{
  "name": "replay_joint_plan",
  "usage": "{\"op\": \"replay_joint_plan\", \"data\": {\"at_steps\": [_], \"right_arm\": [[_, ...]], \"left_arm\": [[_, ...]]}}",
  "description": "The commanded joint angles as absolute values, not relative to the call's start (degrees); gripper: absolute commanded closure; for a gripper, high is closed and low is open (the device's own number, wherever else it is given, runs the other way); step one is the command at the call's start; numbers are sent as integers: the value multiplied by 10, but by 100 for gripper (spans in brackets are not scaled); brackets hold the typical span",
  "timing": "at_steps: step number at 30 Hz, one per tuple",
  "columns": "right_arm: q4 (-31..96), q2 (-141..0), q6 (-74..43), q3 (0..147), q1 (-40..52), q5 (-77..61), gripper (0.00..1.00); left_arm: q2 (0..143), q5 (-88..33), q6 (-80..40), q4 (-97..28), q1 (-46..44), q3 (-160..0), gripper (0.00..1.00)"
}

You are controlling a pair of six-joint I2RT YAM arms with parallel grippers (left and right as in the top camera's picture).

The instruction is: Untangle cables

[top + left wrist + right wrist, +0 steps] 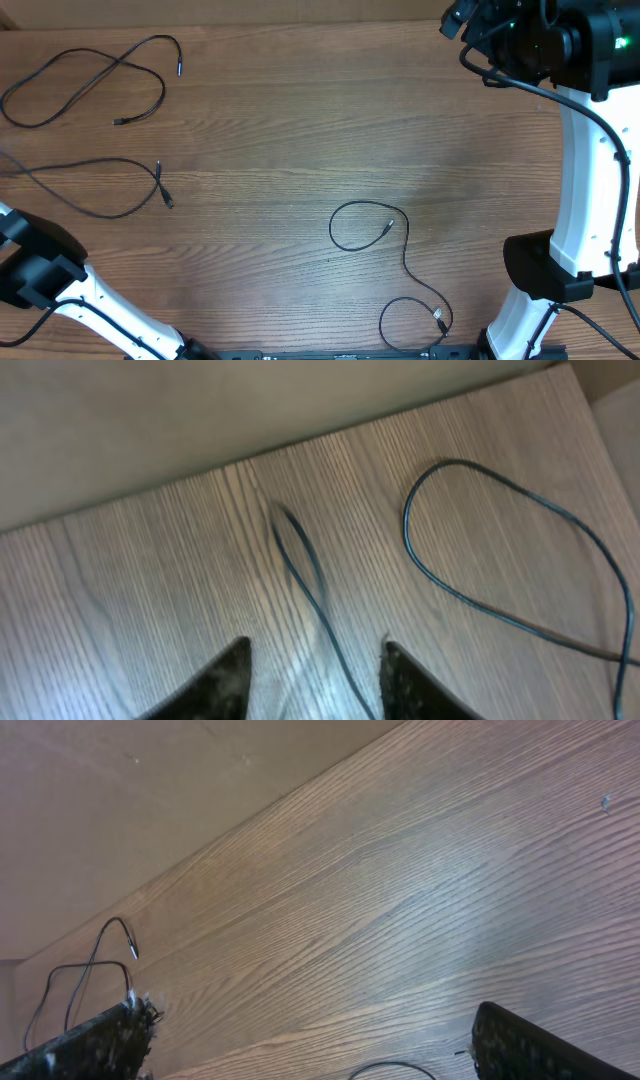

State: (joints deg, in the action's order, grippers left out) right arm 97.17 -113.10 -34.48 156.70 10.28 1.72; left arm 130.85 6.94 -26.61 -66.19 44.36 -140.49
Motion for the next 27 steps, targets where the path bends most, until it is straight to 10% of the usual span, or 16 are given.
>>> {"op": "replay_joint_plan", "data": {"at_steps": [1, 5, 7, 24, 27], "right_arm": [[970, -1126, -340, 1575, 105, 18, 0], [970, -1126, -340, 1575, 105, 18, 0], [970, -1126, -340, 1575, 105, 18, 0], [970, -1126, -340, 1575, 105, 18, 0], [970, -1126, -340, 1575, 105, 18, 0]], "left_arm": [[1341, 39, -253, -682, 449, -1407, 44], [1362, 29, -253, -725, 449, -1407, 28], [1374, 30, -252, -766, 446, -1407, 0], [1492, 84, -252, -921, 446, -1407, 0], [1493, 82, -252, -889, 446, -1407, 16]]}}
